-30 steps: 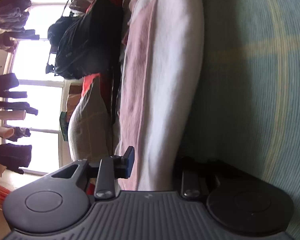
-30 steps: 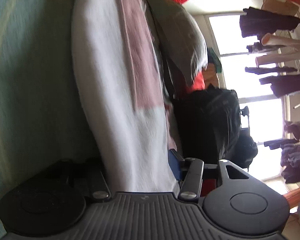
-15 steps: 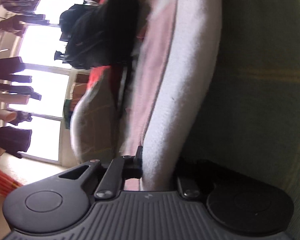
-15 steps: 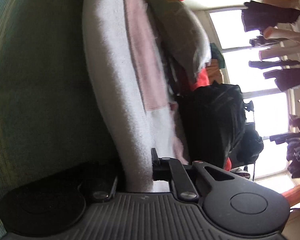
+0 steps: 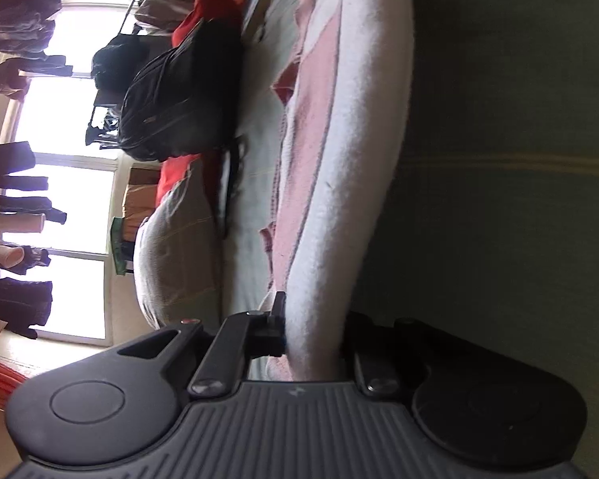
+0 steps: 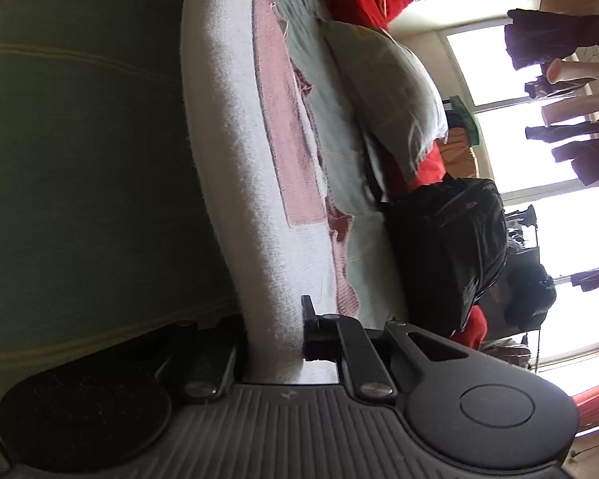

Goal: Fold clothes

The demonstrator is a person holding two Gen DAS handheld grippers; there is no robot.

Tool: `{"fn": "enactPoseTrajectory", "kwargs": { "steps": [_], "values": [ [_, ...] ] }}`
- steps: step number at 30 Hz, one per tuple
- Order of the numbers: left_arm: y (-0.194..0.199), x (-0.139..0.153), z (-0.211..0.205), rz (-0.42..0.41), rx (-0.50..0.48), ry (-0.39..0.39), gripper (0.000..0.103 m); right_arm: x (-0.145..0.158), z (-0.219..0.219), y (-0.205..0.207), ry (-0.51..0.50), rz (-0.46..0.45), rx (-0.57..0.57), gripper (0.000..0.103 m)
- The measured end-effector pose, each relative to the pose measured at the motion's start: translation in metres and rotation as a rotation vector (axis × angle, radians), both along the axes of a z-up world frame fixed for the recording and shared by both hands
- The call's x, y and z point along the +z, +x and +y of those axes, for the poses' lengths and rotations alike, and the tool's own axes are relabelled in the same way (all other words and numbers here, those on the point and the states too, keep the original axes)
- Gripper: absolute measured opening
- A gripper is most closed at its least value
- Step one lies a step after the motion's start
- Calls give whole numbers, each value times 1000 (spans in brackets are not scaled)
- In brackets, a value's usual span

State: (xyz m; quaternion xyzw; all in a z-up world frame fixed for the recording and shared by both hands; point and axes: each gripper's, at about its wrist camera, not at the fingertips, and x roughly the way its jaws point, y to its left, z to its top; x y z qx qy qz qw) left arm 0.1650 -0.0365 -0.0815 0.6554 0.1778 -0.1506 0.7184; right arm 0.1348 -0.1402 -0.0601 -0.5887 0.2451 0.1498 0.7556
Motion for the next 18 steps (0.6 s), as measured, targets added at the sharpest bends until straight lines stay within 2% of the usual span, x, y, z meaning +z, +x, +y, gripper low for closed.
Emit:
{"fn": "enactPoseTrajectory", "kwargs": {
  "steps": [3,10,18],
  "values": [
    [-31,-1,3,10,-3,4,11,-1,2,-36,13,29,1,11],
    [-75,-5,9,36,17,1,11,-3,4,-80,25,58,-5,11],
    [-80,-8,7,45,51,-35,11,-11,5,-80,46,66,-24,11]
  ]
}}
